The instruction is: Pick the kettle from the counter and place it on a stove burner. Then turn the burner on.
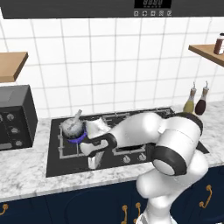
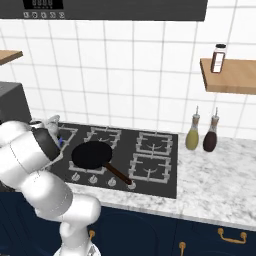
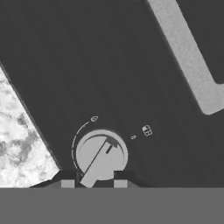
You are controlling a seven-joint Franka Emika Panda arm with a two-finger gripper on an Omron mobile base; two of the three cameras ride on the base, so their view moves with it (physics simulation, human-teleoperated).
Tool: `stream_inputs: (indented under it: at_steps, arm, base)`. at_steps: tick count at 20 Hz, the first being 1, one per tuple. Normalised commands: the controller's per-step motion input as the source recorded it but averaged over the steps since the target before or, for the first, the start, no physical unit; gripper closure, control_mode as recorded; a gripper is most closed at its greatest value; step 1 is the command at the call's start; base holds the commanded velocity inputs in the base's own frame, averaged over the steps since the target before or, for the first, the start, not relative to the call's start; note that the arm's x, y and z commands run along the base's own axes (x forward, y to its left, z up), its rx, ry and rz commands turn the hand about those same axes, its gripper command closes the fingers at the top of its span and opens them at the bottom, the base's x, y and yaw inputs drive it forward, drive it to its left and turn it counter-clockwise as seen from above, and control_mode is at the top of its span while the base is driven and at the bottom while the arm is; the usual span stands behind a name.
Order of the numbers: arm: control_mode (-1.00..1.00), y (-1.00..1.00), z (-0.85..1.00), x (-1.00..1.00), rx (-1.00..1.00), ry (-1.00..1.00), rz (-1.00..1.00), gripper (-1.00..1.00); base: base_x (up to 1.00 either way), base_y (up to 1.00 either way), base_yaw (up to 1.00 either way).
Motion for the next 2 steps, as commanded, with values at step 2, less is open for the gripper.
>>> stream_inputs:
  at_steps: [2]
  arm:
    - [-1.0,-0.37,-0.01,0.0,0.65,-0.03,0.0,1.0]
  base:
    - [0.0,0.0,0.0]
